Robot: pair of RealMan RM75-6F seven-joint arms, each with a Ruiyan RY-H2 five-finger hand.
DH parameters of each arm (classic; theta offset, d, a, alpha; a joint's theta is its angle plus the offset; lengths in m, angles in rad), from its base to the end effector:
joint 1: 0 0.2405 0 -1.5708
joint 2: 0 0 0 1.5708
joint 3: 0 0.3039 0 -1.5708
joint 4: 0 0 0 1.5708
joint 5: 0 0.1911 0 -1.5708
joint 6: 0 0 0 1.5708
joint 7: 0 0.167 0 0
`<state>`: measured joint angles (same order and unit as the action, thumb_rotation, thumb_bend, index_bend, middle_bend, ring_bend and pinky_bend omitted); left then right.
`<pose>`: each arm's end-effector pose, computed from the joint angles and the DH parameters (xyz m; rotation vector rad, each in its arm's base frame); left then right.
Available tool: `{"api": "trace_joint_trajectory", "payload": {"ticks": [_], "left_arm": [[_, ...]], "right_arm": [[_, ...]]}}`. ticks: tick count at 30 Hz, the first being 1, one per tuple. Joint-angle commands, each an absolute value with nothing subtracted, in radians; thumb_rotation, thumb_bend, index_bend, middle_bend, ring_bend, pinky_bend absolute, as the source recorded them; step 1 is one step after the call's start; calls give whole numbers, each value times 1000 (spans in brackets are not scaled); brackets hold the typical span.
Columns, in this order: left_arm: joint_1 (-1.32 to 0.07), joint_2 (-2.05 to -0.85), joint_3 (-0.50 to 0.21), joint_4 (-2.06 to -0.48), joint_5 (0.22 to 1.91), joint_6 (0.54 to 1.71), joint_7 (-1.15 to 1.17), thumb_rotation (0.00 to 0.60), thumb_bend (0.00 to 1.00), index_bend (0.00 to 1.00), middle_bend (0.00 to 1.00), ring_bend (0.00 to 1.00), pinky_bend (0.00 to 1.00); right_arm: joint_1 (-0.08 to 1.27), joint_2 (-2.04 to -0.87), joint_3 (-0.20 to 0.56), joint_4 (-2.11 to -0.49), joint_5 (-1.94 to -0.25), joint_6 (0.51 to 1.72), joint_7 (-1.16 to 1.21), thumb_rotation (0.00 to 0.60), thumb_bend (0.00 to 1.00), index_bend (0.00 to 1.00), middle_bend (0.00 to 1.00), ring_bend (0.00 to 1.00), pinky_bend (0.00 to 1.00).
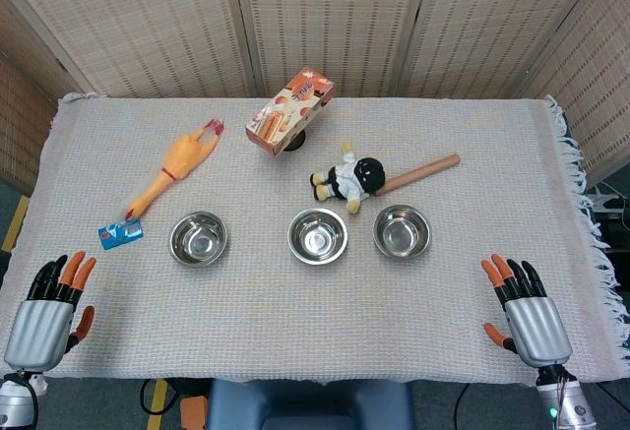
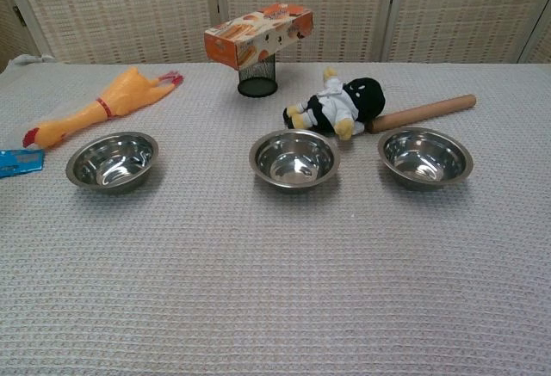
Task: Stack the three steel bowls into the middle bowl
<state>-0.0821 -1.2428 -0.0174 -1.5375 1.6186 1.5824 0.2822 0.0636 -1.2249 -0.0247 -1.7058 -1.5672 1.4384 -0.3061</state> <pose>-0.3310 0.1979 0.1614 -1.4972 -0.6245 -0.8311 -0.3216 -0.1811 0.1315 1.5578 -0.8790 0.7862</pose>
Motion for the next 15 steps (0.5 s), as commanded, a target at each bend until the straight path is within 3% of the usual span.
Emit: {"api": "trace_joint_trajectory", "payload": {"ticks": [1,6,15], "left_arm": [[-81,-1246,-15,-1538,1620,1581,286,600,460,0,0,0,113],[-156,-1350,-13,-1456,1648,1475,260,600,458,0,0,0,138],[-338,-1596,-113,-1130,1559,1271,204,600,454,93,0,0,141]], "right_arm": [[62,-1225,-27,-1709,-1578,1444,-306,600,107,0,0,0,0],[54,-1225,-30,-1709,-1597,1466,-305,600,107,0,0,0,0],[60,-1237,-19,-1701,-1564,1442,-325,600,107,0,0,0,0]]}}
